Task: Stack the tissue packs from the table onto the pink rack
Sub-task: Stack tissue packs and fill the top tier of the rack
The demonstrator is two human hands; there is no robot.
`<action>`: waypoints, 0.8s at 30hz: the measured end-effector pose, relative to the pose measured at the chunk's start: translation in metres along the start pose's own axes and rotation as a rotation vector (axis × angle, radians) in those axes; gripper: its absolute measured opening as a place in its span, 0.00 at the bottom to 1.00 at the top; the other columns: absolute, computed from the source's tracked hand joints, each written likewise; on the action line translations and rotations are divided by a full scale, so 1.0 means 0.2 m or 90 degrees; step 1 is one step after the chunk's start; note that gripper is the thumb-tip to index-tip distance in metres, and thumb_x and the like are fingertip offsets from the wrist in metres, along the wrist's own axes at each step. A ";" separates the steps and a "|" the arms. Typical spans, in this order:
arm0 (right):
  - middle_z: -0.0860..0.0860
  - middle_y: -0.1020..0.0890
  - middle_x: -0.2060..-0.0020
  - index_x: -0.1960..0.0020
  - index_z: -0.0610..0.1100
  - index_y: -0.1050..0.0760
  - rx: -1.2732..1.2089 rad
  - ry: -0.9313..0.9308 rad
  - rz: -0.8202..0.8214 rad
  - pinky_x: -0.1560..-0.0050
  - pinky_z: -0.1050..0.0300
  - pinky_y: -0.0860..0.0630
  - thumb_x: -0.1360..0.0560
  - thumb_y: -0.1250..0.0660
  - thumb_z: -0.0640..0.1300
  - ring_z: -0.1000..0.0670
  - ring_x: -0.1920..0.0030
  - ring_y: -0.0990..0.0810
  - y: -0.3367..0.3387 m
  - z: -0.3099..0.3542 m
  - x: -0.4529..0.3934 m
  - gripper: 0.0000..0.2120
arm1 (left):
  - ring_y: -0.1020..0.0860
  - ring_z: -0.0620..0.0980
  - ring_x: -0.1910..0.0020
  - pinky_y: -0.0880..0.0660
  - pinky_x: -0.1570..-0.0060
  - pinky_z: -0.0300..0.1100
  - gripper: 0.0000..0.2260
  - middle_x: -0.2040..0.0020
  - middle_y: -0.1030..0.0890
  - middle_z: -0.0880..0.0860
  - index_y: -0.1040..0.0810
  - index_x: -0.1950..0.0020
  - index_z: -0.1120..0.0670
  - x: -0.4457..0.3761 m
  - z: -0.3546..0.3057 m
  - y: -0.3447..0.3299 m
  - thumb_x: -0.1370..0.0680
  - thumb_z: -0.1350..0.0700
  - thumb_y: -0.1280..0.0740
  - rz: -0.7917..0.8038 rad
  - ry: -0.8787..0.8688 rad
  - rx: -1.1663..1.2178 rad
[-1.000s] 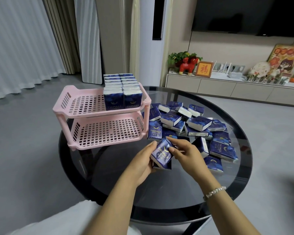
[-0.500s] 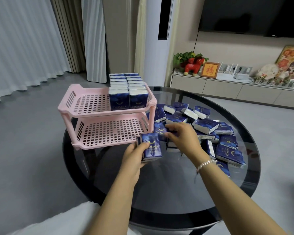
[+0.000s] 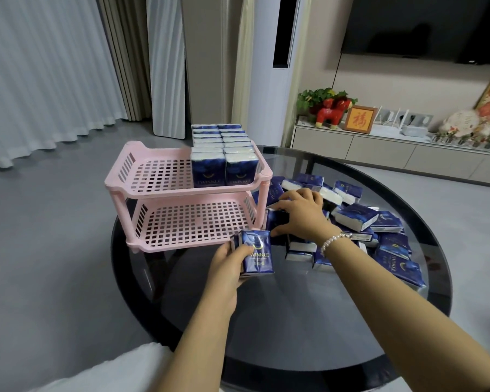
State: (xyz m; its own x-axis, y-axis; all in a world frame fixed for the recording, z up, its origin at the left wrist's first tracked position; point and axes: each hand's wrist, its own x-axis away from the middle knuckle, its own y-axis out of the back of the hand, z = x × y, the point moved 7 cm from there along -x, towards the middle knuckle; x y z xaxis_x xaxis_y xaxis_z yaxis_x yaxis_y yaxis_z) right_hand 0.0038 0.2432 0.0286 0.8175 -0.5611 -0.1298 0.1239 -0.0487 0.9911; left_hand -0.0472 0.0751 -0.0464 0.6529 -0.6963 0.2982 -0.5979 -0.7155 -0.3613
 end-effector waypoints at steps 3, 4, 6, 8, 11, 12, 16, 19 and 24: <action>0.54 0.25 0.40 0.43 0.53 0.24 -0.110 -0.018 -0.017 0.34 0.50 0.50 0.33 0.28 0.59 0.48 0.34 0.39 0.04 -0.02 0.01 0.21 | 0.18 0.49 0.54 0.23 0.51 0.47 0.12 0.50 0.16 0.54 0.22 0.42 0.55 0.00 0.00 0.00 0.24 0.63 0.36 0.005 -0.002 -0.002; 0.53 0.25 0.42 0.44 0.52 0.23 -0.142 -0.020 -0.019 0.34 0.50 0.50 0.32 0.28 0.58 0.49 0.34 0.38 0.05 -0.02 0.02 0.19 | 0.18 0.49 0.54 0.23 0.50 0.48 0.12 0.50 0.16 0.53 0.22 0.42 0.55 0.00 0.00 0.00 0.24 0.63 0.36 0.006 -0.002 -0.001; 0.52 0.23 0.46 0.45 0.50 0.24 -0.184 -0.010 -0.019 0.34 0.52 0.49 0.31 0.28 0.55 0.50 0.37 0.33 0.09 -0.02 0.05 0.17 | 0.18 0.49 0.54 0.23 0.49 0.48 0.12 0.51 0.16 0.53 0.22 0.43 0.54 0.00 -0.01 0.00 0.24 0.62 0.36 0.004 -0.007 0.002; 0.51 0.20 0.50 0.46 0.48 0.24 -0.235 -0.002 -0.022 0.35 0.53 0.42 0.29 0.29 0.53 0.49 0.43 0.27 0.14 -0.02 0.09 0.15 | 0.18 0.48 0.56 0.23 0.51 0.47 0.11 0.53 0.16 0.52 0.21 0.44 0.53 0.00 -0.01 0.01 0.24 0.62 0.36 0.001 -0.018 -0.001; 0.54 0.20 0.56 0.46 0.47 0.23 -0.334 0.005 -0.069 0.47 0.61 0.29 0.26 0.31 0.50 0.52 0.52 0.23 0.22 -0.03 0.16 0.11 | 0.18 0.44 0.61 0.23 0.55 0.44 0.09 0.55 0.16 0.50 0.21 0.48 0.51 0.01 -0.02 0.01 0.23 0.62 0.37 -0.006 -0.042 -0.010; 0.57 0.21 0.59 0.47 0.46 0.23 -0.362 0.005 -0.085 0.55 0.68 0.29 0.25 0.32 0.49 0.56 0.56 0.23 0.25 -0.03 0.18 0.10 | 0.18 0.44 0.62 0.23 0.56 0.43 0.09 0.55 0.16 0.50 0.21 0.49 0.51 0.01 -0.03 0.01 0.23 0.62 0.37 -0.009 -0.053 -0.018; 0.60 0.21 0.64 0.47 0.49 0.23 -0.483 -0.012 -0.098 0.67 0.76 0.32 0.22 0.37 0.46 0.67 0.67 0.24 0.32 -0.02 0.27 0.06 | 0.18 0.45 0.56 0.23 0.54 0.42 0.10 0.52 0.16 0.49 0.21 0.49 0.50 0.02 -0.06 0.00 0.23 0.62 0.37 -0.007 -0.085 -0.040; 0.57 0.18 0.62 0.46 0.53 0.23 -0.534 0.007 -0.043 0.62 0.71 0.28 0.22 0.37 0.47 0.66 0.64 0.22 0.30 0.03 0.33 0.07 | 0.22 0.46 0.41 0.29 0.36 0.49 0.16 0.38 0.20 0.48 0.25 0.35 0.48 0.03 -0.06 -0.04 0.23 0.57 0.35 0.034 -0.101 -0.057; 0.53 0.19 0.51 0.49 0.57 0.23 -0.525 0.006 -0.050 0.48 0.58 0.24 0.25 0.34 0.53 0.53 0.50 0.21 0.22 0.10 0.36 0.05 | 0.30 0.47 0.32 0.35 0.31 0.56 0.24 0.30 0.29 0.42 0.37 0.27 0.39 0.06 -0.04 -0.09 0.23 0.45 0.36 0.091 -0.108 -0.076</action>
State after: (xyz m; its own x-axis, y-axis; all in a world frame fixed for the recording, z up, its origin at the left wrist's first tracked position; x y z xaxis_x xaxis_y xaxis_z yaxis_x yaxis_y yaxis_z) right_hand 0.0562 0.1843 0.0644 0.7935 -0.5742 -0.2017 0.5506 0.5361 0.6399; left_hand -0.0320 0.0792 -0.0287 0.6208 -0.7782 0.0948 -0.7337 -0.6194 -0.2794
